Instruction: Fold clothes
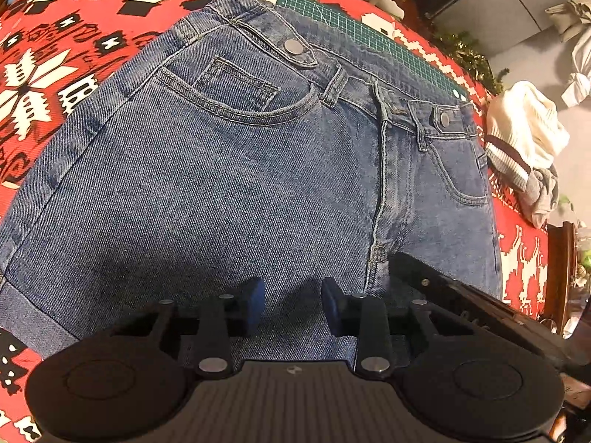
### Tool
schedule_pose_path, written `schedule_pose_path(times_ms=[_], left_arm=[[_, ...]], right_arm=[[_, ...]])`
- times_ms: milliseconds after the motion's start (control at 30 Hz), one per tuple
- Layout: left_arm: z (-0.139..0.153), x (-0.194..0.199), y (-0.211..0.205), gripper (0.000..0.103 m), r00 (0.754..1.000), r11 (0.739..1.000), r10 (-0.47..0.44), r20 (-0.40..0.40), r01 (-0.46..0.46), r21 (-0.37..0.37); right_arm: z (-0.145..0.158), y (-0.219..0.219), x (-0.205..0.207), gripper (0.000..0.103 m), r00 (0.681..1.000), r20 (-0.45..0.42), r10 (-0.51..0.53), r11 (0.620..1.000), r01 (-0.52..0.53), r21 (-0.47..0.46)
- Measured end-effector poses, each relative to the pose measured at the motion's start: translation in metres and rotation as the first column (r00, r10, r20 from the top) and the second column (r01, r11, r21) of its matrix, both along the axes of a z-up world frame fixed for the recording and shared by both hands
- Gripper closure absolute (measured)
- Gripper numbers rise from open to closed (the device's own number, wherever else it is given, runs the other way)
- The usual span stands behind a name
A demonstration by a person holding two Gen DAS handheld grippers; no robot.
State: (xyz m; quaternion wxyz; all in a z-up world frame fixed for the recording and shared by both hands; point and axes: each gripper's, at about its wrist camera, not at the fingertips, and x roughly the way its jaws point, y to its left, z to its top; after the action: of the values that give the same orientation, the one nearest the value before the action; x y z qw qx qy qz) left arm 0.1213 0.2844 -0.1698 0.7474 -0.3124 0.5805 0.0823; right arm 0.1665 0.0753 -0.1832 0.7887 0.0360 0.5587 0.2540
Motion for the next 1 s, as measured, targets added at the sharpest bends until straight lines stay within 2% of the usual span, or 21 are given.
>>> schedule_pose_path(times_ms=[200, 400, 633, 767, 1000], left_arm=[[-0.001, 0.001, 0.002, 0.070, 1.000, 1.000, -0.004, -0.009, 0.004, -0.009], [-0.001, 0.000, 0.001, 0.070, 1.000, 1.000, -0.015, -0.021, 0.015, -0.015], [-0.002, -0.001, 0.006, 0.070, 0.999, 0.999, -0.007, -0.033, 0.005, -0.050], [-0.001, -0.001, 0.007, 0.070, 1.000, 0.998, -0.003, -0.029, 0.002, -0.056], [0.001, 0.000, 0.010, 0.070, 1.000, 0.999, 0.006, -0.021, -0.007, -0.037]], right_arm=[[-0.005, -0.003, -0.007, 0.102, 0.996, -0.091, 0.019, 1.000, -0.017, 0.022], [-0.002, -0.007, -0.028, 0.102, 0.995, -0.089, 0.045, 0.999, -0.047, -0.028], [0.006, -0.026, -0.044, 0.101, 0.995, -0.093, 0.022, 0.999, -0.026, -0.042], [0.015, -0.038, -0.031, 0.096, 0.998, -0.048, -0.048, 0.999, 0.048, -0.008], [0.011, -0.040, 0.010, 0.096, 0.992, 0.008, -0.127, 0.992, 0.127, 0.001]])
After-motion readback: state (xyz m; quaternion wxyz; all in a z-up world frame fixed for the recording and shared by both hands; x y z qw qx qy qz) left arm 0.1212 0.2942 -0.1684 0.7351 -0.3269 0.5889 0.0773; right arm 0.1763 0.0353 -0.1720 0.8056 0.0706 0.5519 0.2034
